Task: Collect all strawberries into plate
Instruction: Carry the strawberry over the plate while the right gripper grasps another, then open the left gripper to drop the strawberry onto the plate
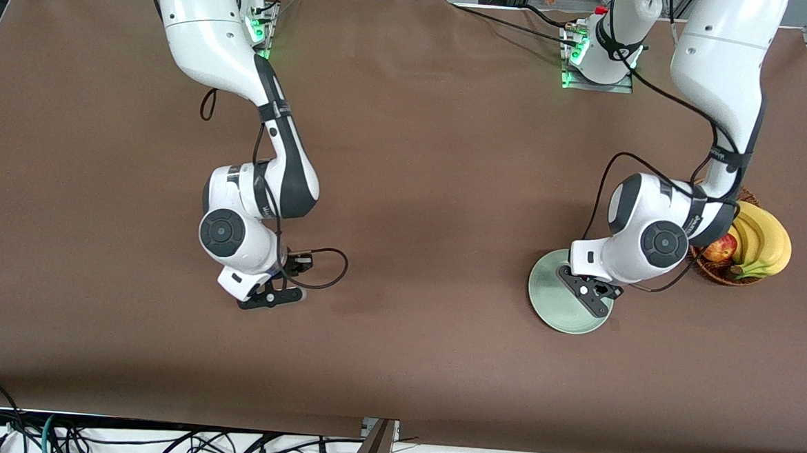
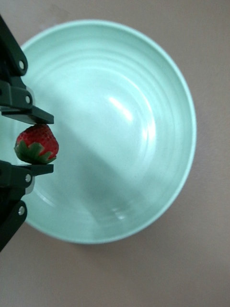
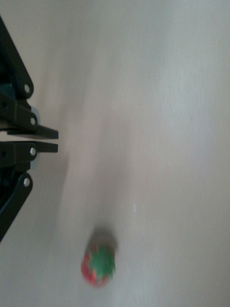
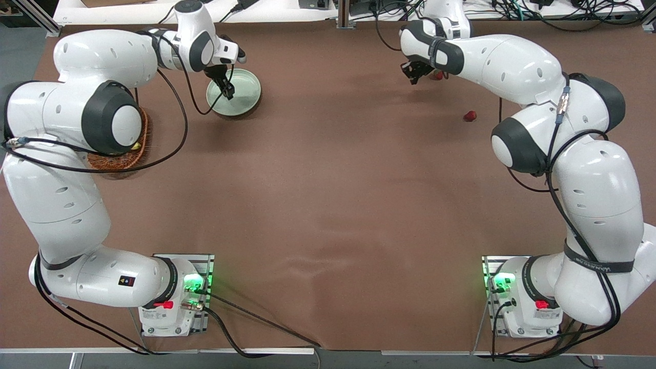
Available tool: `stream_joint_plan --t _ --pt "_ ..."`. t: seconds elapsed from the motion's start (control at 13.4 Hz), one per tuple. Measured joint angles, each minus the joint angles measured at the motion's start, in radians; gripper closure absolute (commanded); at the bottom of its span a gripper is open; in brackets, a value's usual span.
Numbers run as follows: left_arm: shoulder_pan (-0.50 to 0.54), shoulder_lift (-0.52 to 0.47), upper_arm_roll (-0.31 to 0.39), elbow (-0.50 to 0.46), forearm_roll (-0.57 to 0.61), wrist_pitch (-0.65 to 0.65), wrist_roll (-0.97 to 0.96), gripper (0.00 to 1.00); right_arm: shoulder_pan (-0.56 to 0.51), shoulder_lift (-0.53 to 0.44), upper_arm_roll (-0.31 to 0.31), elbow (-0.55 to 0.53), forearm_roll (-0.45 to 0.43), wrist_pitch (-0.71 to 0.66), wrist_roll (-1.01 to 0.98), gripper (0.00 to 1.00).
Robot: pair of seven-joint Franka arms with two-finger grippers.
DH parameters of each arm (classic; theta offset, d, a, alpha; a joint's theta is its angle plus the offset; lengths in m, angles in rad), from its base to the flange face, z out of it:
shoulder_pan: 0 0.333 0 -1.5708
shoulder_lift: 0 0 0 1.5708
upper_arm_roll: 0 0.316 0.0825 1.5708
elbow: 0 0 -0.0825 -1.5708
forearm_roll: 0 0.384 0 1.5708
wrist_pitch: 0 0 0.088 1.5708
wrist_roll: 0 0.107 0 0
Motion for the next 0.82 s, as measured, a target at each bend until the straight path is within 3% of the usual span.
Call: stream_joint_plan --t 0.07,0.15,0.37,0.6,0.67,0.82 --pt "0.000 0.012 -0.002 0.003 0.000 0.009 0.013 0.31 -0.020 0.001 -0.008 -0.001 -0.005 0.005 -0.055 0.21" --pt "0.000 0.016 -0.005 0.008 0.000 0.010 0.020 0.00 -0.046 0.004 -0.011 -0.002 -0.006 0.026 -0.116 0.21" --pt "0.000 0.015 -0.010 0.017 0.000 0.007 0.028 0.00 -0.106 0.028 -0.011 -0.003 -0.006 0.114 -0.250 0.21" --pt "-0.001 0.006 -0.016 0.032 0.001 -0.032 0.028 0.00 -0.107 0.046 -0.009 -0.004 -0.006 0.130 -0.261 0.23" --pt "-0.001 -0.003 -0.018 0.038 0.001 -0.057 0.028 0.00 -0.107 0.056 -0.008 -0.004 -0.006 0.149 -0.261 0.25" --pt "-0.001 -0.032 -0.019 0.046 0.001 -0.116 0.003 0.00 -0.107 0.080 -0.008 -0.005 -0.006 0.201 -0.261 0.41"
